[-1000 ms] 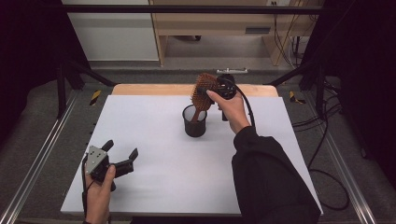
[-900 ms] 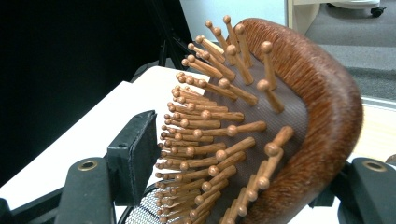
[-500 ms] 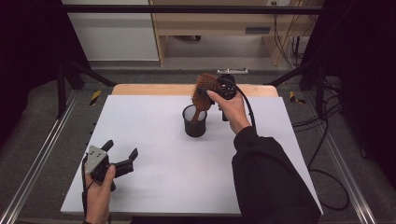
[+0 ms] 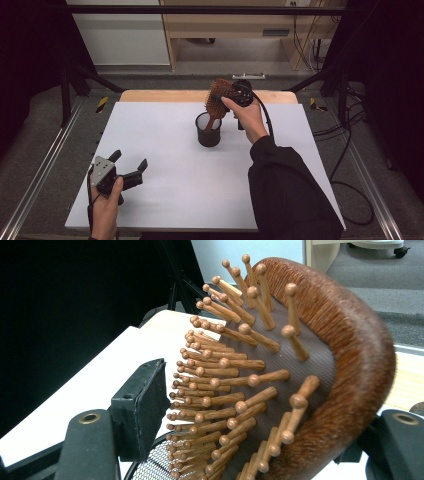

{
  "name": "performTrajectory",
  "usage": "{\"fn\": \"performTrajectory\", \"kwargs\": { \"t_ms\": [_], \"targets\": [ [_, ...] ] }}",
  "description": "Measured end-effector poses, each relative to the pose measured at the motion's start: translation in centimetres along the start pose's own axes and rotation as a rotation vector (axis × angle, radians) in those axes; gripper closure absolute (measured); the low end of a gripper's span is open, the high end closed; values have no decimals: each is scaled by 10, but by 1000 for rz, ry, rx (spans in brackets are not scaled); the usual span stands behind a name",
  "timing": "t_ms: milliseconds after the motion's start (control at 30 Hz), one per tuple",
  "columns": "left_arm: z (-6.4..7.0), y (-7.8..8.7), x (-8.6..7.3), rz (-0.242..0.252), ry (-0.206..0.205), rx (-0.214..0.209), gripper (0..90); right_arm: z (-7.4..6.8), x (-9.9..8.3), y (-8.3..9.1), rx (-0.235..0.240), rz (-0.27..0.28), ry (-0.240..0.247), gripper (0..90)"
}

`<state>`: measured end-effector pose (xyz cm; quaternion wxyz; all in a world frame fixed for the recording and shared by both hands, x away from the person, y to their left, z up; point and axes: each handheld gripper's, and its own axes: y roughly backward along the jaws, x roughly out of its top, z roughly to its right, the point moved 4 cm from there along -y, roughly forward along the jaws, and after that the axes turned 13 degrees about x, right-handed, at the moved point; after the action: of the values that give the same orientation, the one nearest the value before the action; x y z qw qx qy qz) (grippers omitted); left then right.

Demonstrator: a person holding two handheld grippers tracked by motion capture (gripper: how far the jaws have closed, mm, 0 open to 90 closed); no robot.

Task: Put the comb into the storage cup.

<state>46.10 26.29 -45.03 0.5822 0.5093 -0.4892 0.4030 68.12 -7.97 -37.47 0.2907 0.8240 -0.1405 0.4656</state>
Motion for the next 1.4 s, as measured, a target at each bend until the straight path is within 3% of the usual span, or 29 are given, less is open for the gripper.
{"fn": "performTrajectory", "kwargs": {
  "t_ms": [1400],
  "targets": [
    [0, 0, 0, -2, 2, -1, 20, 1, 0, 0, -38, -2, 9, 198]
  ]
}}
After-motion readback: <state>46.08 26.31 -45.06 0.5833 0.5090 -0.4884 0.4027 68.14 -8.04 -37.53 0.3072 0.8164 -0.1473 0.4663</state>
